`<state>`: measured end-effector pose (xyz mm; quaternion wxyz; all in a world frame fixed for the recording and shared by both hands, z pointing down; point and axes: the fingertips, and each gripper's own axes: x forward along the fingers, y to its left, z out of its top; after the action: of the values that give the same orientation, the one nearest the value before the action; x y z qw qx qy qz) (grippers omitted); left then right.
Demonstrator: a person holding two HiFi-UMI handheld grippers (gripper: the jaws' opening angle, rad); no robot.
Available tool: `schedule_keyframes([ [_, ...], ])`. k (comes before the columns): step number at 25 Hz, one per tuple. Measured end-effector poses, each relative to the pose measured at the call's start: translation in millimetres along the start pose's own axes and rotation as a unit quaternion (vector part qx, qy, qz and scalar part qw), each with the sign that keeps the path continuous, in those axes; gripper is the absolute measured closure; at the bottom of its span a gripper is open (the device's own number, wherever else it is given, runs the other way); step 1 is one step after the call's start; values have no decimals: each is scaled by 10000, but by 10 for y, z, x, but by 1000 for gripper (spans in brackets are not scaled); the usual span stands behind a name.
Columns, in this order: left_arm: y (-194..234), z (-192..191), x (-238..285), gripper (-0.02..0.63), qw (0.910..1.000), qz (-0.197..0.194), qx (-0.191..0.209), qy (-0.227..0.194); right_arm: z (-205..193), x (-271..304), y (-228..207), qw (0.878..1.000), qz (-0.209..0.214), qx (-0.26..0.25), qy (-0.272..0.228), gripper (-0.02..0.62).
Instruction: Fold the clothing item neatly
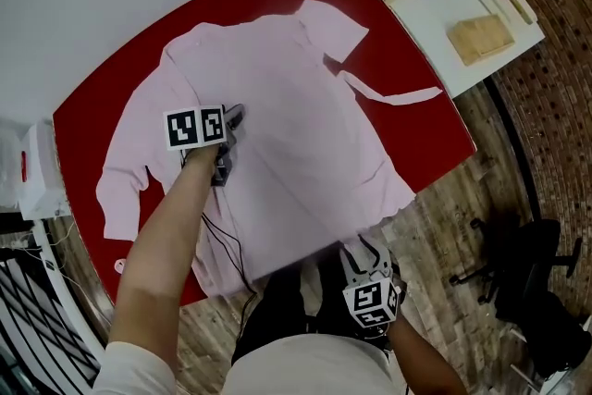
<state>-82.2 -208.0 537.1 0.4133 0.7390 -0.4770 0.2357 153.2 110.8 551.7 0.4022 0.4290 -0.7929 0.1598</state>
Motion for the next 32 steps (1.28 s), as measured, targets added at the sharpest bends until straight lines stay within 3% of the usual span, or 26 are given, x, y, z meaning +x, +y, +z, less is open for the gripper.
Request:
schedule_keyframes([
  [8,238,309,340,430,9985,363,220,332,-455,118,19,9974,-184,-204,667,439],
  [12,346,349,439,431,9980,475,10,423,-566,236,-38,9950,-338,-168,923,440],
  [15,400,398,447,482,9978,530,-88,398,-579,325,-74,9936,-397,-163,1041,440],
  [19,356,506,456,589,9994,260,-40,232,-609,402,-60,9924,-417,3,1156,440],
  [27,396,715,393,595,9997,149,63,-171,-648,460,70,9914,-353,444,1181,427],
  [32,524,754,351,595,9992,269,211,-218,-678,586,144,9903,-614,512,1136,422],
])
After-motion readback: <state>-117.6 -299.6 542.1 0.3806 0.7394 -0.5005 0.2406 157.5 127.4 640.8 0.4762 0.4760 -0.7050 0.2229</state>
